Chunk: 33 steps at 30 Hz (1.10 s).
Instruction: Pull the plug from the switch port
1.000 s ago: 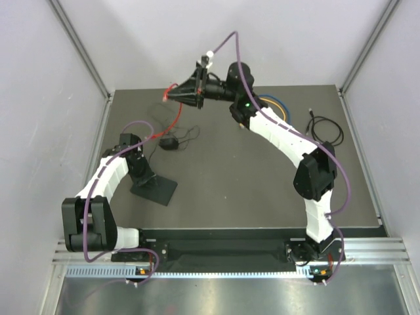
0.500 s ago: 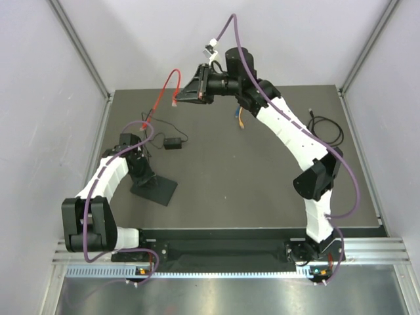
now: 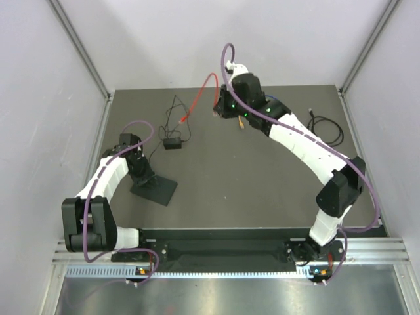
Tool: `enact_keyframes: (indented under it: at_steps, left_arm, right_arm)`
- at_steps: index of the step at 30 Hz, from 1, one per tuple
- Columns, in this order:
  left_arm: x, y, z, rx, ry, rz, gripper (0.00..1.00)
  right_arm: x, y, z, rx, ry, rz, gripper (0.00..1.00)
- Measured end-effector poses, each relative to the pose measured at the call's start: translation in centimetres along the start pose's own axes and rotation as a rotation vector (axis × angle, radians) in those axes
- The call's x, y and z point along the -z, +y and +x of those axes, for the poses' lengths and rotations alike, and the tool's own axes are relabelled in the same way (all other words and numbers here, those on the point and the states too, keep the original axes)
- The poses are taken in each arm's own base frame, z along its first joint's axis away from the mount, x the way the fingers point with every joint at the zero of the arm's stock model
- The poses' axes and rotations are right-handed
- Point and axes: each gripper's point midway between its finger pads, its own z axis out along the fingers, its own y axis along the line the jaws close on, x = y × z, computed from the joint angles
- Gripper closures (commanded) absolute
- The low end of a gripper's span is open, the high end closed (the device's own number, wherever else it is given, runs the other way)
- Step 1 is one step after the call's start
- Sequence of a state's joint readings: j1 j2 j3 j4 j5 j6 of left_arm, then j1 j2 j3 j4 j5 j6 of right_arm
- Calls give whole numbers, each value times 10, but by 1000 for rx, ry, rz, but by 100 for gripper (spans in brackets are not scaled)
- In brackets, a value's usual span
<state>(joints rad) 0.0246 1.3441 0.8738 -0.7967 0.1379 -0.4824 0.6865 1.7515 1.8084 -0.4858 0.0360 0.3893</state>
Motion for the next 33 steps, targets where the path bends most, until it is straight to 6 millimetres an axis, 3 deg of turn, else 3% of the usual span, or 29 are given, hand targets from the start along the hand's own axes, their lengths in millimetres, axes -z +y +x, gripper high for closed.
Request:
enact_keyframes:
  at_steps: [5, 8, 11, 14, 18, 21, 24, 28, 33]
  left_arm:
    - [0, 0, 1, -3, 3, 3, 71]
    - [0, -2, 1, -8, 6, 13, 68]
    - [1, -8, 2, -17, 12, 50, 65]
    - [5, -21, 1, -30, -2, 127, 63]
    - [19, -36, -2, -48, -49, 219, 62]
    - [27, -48, -5, -53, -71, 284, 61]
    - [32, -63, -8, -34, -69, 360, 60]
    - [48, -89, -21, 38, -84, 469, 59]
    - [99, -125, -73, 150, -227, 565, 48]
  right_arm:
    - [-31, -41, 36, -91, -25, 193, 100]
    - [-49, -48, 33, -108, -68, 278, 100]
    - [-71, -45, 20, -136, -119, 304, 100]
    - [-83, -34, 21, -186, -121, 249, 100]
    - [-91, 13, 16, -214, -105, 17, 100]
    - [-83, 52, 16, -160, -93, -145, 100]
    - [-62, 82, 32, -74, -41, -280, 100]
    - [-24, 96, 61, 7, 47, -413, 100]
    - [23, 100, 91, 39, 128, -535, 100]
